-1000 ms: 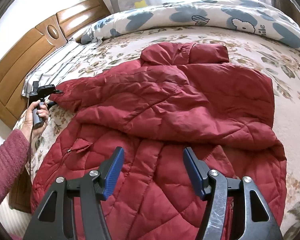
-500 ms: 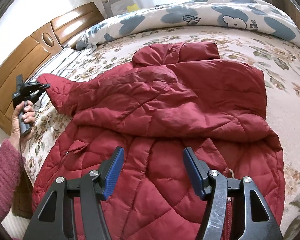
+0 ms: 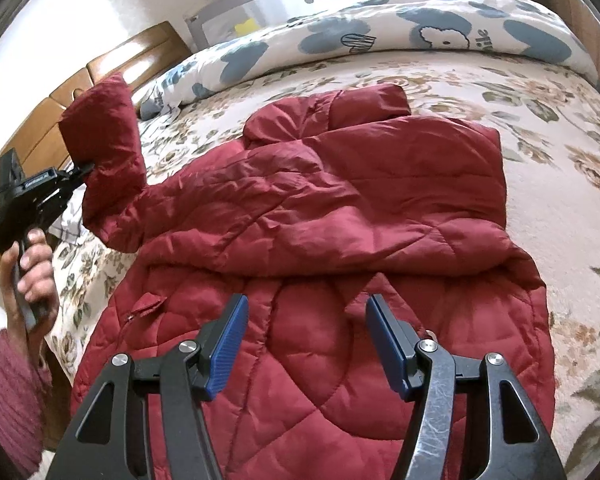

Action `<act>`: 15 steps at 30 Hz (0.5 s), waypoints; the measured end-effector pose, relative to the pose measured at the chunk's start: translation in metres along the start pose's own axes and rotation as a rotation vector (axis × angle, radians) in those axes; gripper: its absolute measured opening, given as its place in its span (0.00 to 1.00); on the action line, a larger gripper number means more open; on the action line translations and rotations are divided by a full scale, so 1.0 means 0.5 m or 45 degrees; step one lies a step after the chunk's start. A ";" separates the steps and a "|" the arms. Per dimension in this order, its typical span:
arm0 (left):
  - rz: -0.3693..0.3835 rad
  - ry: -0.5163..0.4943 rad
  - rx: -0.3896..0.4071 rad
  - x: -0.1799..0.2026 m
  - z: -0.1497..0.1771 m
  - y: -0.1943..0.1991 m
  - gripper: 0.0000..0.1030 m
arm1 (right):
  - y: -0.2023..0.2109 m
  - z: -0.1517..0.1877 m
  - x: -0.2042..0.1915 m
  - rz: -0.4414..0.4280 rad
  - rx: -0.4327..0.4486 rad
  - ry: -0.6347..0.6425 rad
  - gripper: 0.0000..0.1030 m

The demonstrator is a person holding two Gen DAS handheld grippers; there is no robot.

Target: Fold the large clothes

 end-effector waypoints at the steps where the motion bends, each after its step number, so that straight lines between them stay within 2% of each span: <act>1: 0.018 -0.013 -0.014 0.019 0.009 -0.005 0.07 | 0.001 0.000 0.004 -0.002 0.003 -0.008 0.61; 15: 0.155 -0.170 -0.221 0.224 0.149 -0.095 0.07 | 0.023 -0.008 0.062 -0.049 0.039 -0.155 0.61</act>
Point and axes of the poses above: each gripper's, at about its wrist camera, not at the fingertips, and y roughly against the way its jaws point, x to its right, z to its underside, the point moved 5 cm from there along -y, roughly the way its jaws point, and after that the axes turned 1 degree about x, right-handed, at the moved point
